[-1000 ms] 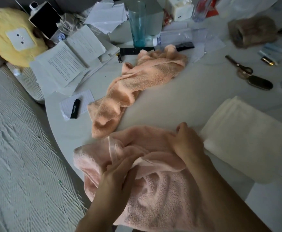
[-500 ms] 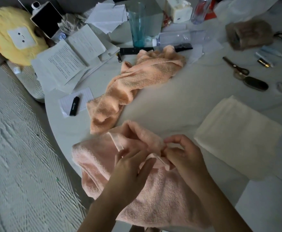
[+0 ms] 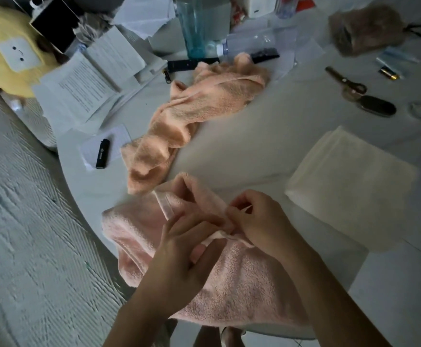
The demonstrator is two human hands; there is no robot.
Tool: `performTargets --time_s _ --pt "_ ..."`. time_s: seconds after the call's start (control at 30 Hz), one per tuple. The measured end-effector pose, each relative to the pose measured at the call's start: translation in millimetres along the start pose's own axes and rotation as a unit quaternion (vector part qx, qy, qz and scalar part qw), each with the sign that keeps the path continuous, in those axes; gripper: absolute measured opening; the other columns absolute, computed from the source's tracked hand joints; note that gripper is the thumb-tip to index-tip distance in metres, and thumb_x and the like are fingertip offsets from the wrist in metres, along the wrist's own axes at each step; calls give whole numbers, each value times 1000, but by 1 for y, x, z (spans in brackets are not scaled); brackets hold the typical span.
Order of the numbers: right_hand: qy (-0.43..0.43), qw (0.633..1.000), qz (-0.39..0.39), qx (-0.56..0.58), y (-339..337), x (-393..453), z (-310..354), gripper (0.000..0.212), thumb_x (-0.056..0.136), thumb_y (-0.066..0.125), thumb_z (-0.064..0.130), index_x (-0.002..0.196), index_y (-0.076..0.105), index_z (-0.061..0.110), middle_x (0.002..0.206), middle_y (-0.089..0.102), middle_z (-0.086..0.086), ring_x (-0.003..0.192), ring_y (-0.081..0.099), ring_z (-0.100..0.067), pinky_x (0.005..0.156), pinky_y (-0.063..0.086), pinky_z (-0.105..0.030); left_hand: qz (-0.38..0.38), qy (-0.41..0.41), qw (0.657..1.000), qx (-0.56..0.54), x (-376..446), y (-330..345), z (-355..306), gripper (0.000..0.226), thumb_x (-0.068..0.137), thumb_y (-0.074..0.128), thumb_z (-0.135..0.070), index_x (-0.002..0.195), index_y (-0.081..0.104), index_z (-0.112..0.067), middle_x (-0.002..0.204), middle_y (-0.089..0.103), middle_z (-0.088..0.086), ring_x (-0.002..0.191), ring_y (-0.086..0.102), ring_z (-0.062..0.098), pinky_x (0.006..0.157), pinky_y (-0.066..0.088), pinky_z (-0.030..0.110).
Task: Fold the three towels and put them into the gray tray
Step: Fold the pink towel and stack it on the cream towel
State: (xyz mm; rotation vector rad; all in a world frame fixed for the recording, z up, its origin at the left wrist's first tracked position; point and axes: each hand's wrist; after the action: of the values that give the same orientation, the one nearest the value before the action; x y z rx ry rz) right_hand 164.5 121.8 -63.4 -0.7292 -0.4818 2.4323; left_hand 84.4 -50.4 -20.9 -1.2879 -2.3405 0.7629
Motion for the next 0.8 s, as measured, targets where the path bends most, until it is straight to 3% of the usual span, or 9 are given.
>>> performTargets --time_s 0.07,0.13,0.23,0.3,0.43,0.6,0.73,0.8 --pt "14 999 40 13 2 2 3 26 79 70 44 101 60 32 86 66 15 75 63 5 63 48 -17 20 0 1000 -10 2 2 -1 20 98 55 -28 103 73 -24 99 68 -24 102 61 -1 104 40 49" --pt "36 995 60 65 5 4 3 39 82 74 31 117 57 28 89 65 13 78 65 1 65 50 -19 11 -12 1000 -21 2 6 0 20 99 53 -28 99 72 -21 91 67 -22 94 61 0 94 46 43" --pt "37 979 35 199 1 0 5 34 78 76 11 108 67 25 89 72 3 81 70 -12 64 56 -24 -18 -68 995 -65 -3 6 3 17 97 55 -33 101 69 -24 91 69 -14 92 65 11 80 53 34" --pt "3 962 23 273 -3 -7 7 32 75 74 10 100 70 29 88 76 3 80 71 -11 63 54 -20 -50 -106 989 -85 -6 5 8 17 94 58 -38 104 68 -28 93 72 -10 90 69 15 75 56 35" --pt "-81 957 46 276 0 -25 14 44 82 66 1 114 68 31 91 74 1 84 71 -12 72 55 -21 -87 -70 989 -99 -1 7 8 21 90 66 -33 105 77 -23 104 72 -12 101 70 14 84 58 31" --pt "-92 958 71 262 -2 -40 12 19 81 64 24 96 74 30 73 72 10 62 65 1 55 47 -11 -124 -6 986 -112 15 7 2 17 87 71 -24 102 80 -25 108 63 -6 104 63 23 86 55 31" --pt "-62 963 77 249 -4 -44 8 27 82 57 39 104 71 33 80 72 9 72 66 -3 64 48 -25 -100 -10 989 -111 25 10 0 20 86 74 -18 104 79 -25 118 67 -5 115 62 24 94 53 45" --pt "-56 967 69 239 -4 -46 7 32 79 60 45 108 69 33 81 71 9 70 64 -2 61 46 -24 -81 -20 993 -88 31 12 -2 22 88 73 -23 109 77 -21 116 69 -6 114 63 20 96 50 52"
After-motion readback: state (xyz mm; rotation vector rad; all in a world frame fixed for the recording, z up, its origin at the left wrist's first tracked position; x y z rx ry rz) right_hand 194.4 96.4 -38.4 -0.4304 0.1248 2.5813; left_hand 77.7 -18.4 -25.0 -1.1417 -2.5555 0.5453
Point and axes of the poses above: each hand's wrist, its own x-axis towards the middle knuckle, its own y-axis out of the palm, z = x × y
